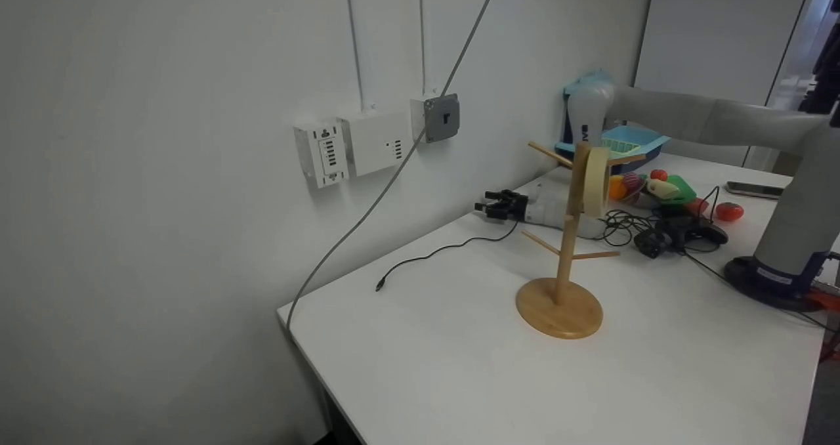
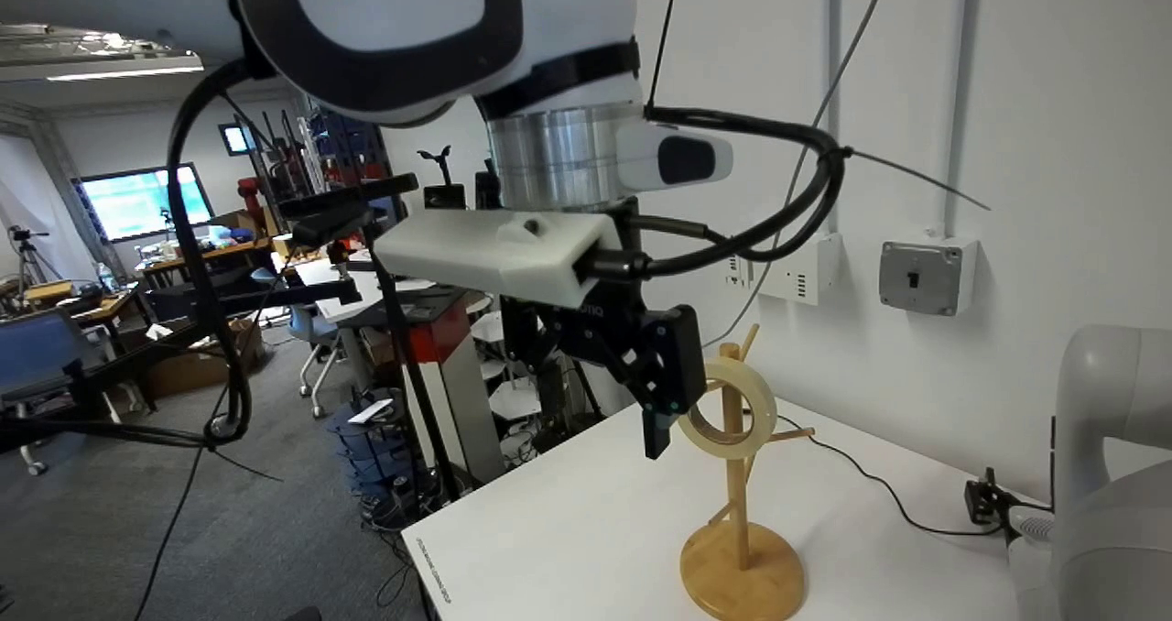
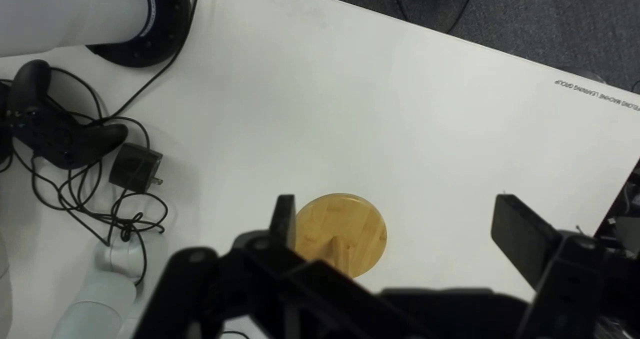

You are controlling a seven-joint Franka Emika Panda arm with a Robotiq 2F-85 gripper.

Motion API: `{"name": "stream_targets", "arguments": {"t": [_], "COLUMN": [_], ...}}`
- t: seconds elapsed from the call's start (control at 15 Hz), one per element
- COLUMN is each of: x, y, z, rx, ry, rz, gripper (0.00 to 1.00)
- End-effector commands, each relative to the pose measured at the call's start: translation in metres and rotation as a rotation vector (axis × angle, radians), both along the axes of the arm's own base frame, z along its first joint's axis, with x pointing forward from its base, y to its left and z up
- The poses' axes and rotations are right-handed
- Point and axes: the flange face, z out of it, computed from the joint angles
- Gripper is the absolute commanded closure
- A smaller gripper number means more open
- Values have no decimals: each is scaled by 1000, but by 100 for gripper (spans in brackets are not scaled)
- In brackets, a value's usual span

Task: Take the masking tape and put it on the table

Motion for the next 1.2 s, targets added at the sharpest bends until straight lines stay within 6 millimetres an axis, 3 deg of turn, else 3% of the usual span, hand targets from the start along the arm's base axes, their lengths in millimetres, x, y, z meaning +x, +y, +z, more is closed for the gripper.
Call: {"name": "stream_targets", "arguments": {"t": [0.0, 0.8, 1.13], "x": [10, 34, 30], "y": [8, 59, 57], "z": [-18, 7, -2], "rx": [7, 86, 61], "ry": [-17, -61, -33], "rz": [-20, -201, -153], "gripper": [0, 0, 0]}}
